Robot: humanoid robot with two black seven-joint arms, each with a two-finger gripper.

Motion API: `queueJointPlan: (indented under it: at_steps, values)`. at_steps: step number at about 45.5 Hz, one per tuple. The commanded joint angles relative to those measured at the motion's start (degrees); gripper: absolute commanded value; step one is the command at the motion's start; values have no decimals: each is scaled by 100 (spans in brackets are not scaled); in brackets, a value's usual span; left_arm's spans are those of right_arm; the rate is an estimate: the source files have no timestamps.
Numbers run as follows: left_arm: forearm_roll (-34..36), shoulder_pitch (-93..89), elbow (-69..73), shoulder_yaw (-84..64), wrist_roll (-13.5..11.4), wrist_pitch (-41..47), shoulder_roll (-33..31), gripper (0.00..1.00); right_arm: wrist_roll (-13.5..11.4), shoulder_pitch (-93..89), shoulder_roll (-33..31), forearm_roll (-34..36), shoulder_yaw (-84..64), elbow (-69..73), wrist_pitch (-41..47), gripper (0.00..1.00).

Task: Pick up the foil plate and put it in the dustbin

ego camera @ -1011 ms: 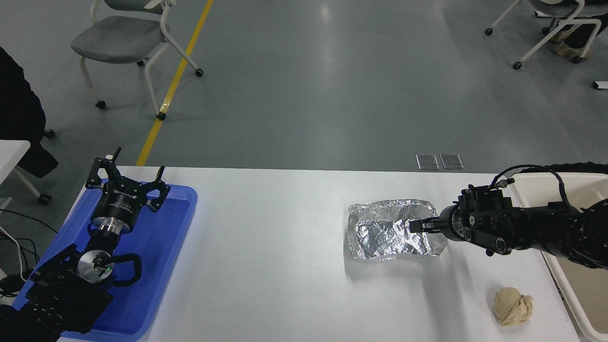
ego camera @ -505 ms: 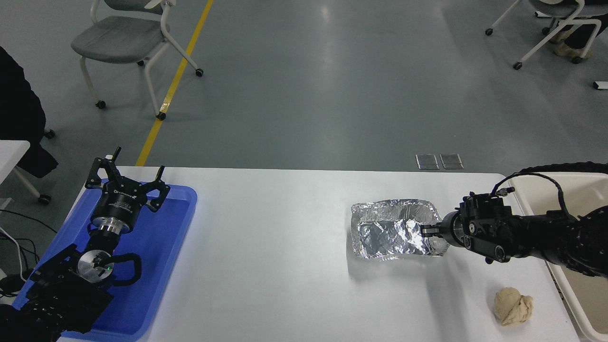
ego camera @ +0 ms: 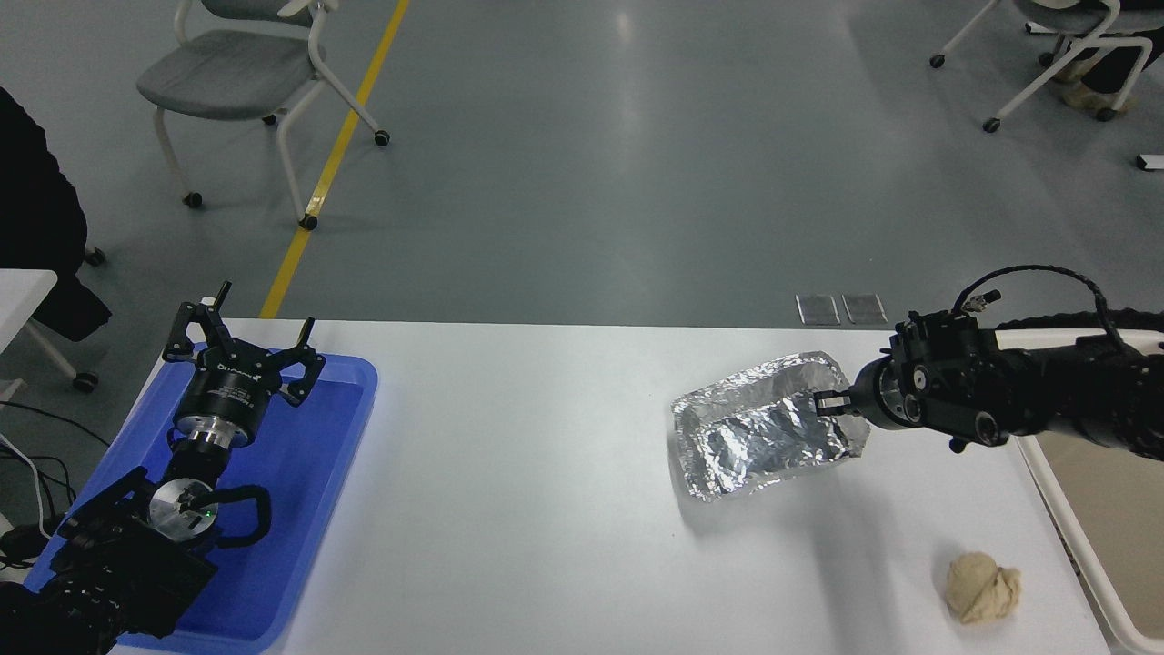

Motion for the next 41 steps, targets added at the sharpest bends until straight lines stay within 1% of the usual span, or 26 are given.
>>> queueJointPlan:
  at_steps: [1,7,12,18,20,26,38,41]
  values:
    - [0,3,4,0,0,0,9,100,4,2008,-860,337,-1008,1516,498,0]
    - [0,12,4,0,0,0,18,100,-5,3107,-1159,380,-1448,2140,867,0]
    - [0,3,4,-9,0,0,18,100,-5,3881,-1195,459,-1843,2501,1060,0]
    - [0,3,-13,-9,0,0,18,100,-5,4804,-1116,881,-2230,2747,1622,0]
    - [0,3,4,-9,0,0,18,100,-14,5015,-1080,908,-2292,2783,1772,0]
    - [0,12,-13,0,0,0,18,100,-23,5437,-1063,943,-2354,2862,2001,0]
    - [0,3,4,-9,0,0,18,100,-207,5543,-1054,961,-2389,2880,2186,0]
    - [0,12,-13,-9,0,0,18,100,-216,5535,-1089,961,-2407,2844,2194,0]
